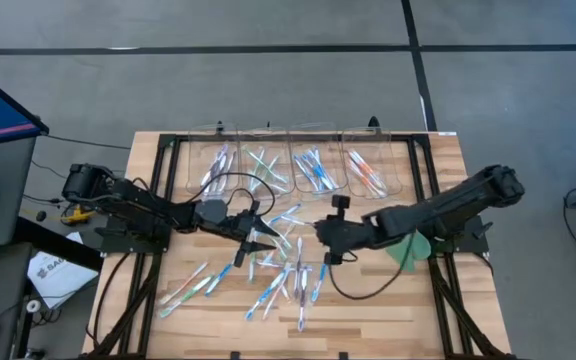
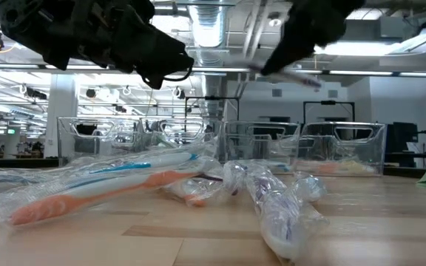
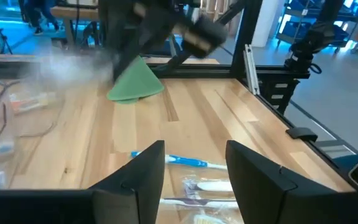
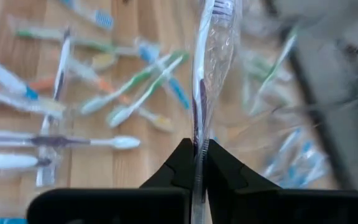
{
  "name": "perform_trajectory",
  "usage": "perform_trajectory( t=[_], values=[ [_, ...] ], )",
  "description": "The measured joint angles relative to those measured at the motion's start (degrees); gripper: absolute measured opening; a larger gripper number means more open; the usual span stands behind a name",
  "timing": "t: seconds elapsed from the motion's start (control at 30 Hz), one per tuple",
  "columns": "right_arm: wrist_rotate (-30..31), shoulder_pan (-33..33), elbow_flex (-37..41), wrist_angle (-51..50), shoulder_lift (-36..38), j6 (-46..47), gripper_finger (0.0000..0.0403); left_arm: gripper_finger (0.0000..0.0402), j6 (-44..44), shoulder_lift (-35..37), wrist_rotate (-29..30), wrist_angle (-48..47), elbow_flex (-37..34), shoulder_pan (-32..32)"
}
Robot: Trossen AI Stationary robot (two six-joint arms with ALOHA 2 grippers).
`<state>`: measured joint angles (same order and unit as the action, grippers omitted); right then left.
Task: Pick & Place Toothbrushes
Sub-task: Put the purple toothbrush into the left transparent bin
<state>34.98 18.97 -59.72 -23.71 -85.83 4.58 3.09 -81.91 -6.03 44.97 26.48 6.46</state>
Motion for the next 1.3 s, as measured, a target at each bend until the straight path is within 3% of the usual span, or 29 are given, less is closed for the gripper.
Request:
perform_trajectory(
  t=[0.17,0.3,0.67,0.93,1.3],
  values=[
    [7.23,5.14,0.0,0.83,2.98,-0.01,0.001,0.0164,0.34,0.0,0.14,0.74,0.0,0.23],
    [8.72,7.81,0.0,4.38,3.07,-1.96,0.001,0.0179,-1.26,0.0,2.33,4.22,0.0,0.23],
    [8.36,7.44,0.0,17.43,3.07,-13.75,0.001,0.0299,-2.93,0.0,6.68,13.49,0.9,-0.16],
    [1.46,2.86,0.0,23.82,3.05,-18.87,0.001,0.0339,-4.6,0.0,6.72,16.42,2.47,-0.14],
    [-9.44,-3.43,0.02,26.54,3.0,-20.2,0.001,0.0329,-4.76,0.0,8.67,20.7,2.49,-0.16]
  ],
)
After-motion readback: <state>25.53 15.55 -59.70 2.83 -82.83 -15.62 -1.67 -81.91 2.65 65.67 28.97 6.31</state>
